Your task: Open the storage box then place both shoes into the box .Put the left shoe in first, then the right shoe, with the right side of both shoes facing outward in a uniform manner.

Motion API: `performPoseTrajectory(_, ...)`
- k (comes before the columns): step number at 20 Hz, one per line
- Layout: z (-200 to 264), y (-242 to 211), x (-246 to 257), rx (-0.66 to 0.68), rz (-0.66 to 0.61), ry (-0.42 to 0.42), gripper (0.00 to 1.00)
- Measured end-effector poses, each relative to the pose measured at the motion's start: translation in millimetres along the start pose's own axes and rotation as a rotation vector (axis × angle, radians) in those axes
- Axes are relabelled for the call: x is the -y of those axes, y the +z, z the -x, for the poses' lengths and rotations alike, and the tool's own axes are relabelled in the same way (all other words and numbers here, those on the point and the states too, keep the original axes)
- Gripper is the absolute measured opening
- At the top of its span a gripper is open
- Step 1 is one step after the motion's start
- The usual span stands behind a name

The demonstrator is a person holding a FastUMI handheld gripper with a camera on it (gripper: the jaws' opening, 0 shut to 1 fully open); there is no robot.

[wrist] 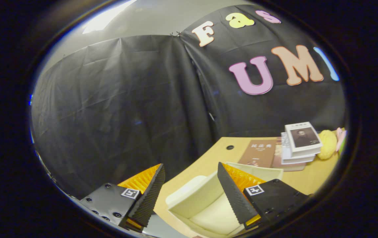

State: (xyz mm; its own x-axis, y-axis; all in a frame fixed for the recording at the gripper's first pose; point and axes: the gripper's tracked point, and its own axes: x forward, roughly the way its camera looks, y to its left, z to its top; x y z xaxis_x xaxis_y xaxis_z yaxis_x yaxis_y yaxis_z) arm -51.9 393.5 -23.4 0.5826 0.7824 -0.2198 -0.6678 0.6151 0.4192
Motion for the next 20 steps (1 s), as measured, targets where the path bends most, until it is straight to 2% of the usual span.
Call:
performPoseTrajectory(5, 66.1, -1.8, 98.7, 0.035, 0.08, -0.243, 1.0)
performPoseTrajectory(9, 120.3, -30.6, 163.2, -0.027, 0.112, -0.397, 1.0)
performPoseTrajectory(15, 182.4, -110.1, 215.6, -0.203, 0.102, -0.501, 1.0)
performPoseTrajectory(20, 195.3, -178.5, 232.2, -0.364, 0.073, -0.504, 0.98)
